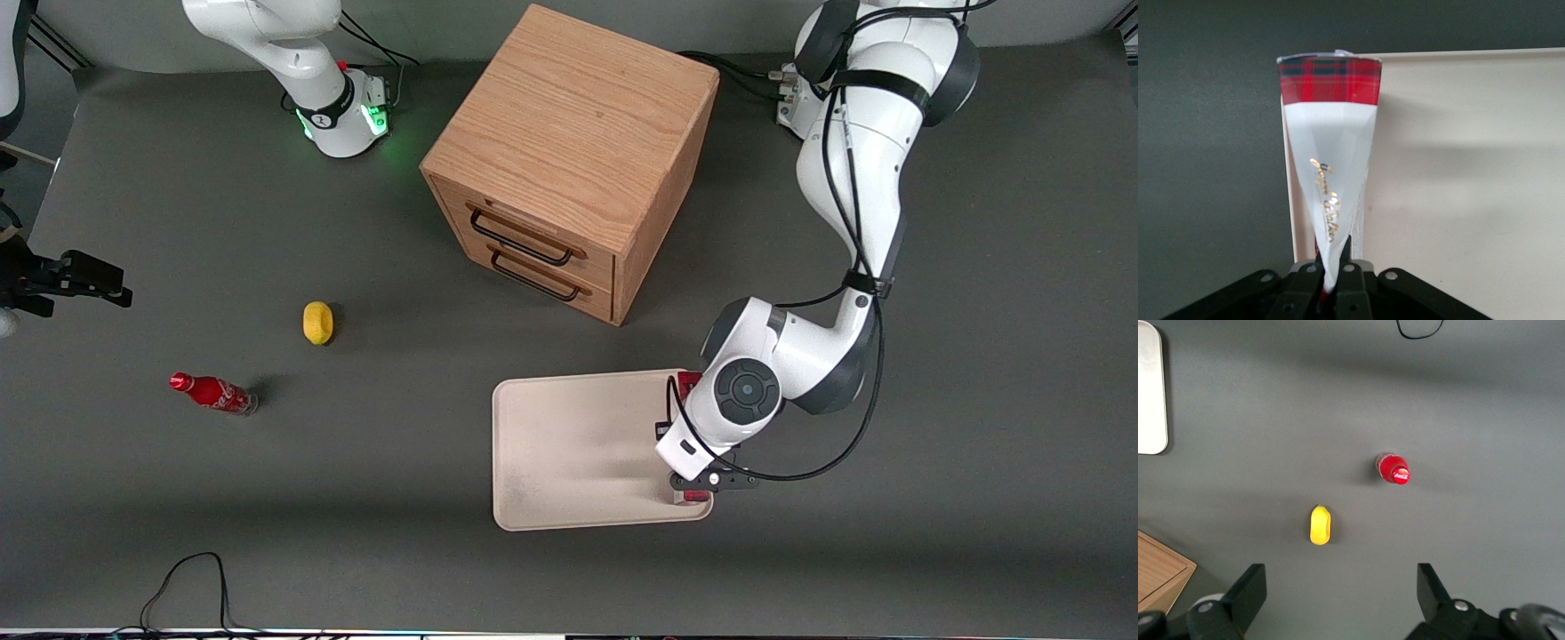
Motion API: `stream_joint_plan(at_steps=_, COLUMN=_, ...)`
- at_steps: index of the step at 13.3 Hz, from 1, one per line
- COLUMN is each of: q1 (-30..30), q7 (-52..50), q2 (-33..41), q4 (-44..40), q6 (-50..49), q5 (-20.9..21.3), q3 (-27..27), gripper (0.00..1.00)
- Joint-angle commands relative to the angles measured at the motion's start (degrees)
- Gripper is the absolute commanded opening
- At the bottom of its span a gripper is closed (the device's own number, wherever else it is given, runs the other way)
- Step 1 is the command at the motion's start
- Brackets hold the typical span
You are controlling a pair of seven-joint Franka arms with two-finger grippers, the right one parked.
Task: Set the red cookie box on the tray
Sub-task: 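Lower the held cookie box onto the tray and open the left gripper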
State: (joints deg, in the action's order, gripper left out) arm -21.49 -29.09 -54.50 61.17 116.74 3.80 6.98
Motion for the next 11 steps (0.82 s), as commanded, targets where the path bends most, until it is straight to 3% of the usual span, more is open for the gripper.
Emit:
stream_joint_plan(at_steps=1, q1=-0.48, q7=-1.67, q2=-0.25, q4=0.09, q6=1.47, q5=0.95, q3=-0.13, gripper=0.00)
stream_joint_plan(at_steps=5, q1=-0.48, q7=-1.50, q2=-0.96, q4=0.09, q6=1.47, q5=0.95, q3=-0.13, gripper=0.00)
stream_joint_plan(at_steps=6, q1=-0.48, q7=-1.41, q2=-0.96, q4=0.09, q6=1.47, q5=1.12, q3=-0.13, gripper=0.47)
stream_joint_plan(at_steps=7, q1=-0.57, q7=-1.49, q2=-0.87, q4=0.09, q6=1.30, q5=1.91, q3=-0.13, gripper=0.82)
stream_joint_plan(at_steps=8, q1=-0.57, q7=-1.67, q2=-0.70, q4=0.09, q6=1.03, q5=2.18, q3=-0.13, gripper=1.00)
stream_joint_plan(at_steps=11, q1=-0.22, q7=-1.76, q2=1.93, q4=-0.35, q6=-2.99, q5=1.74, q3=0.05, gripper=1.00)
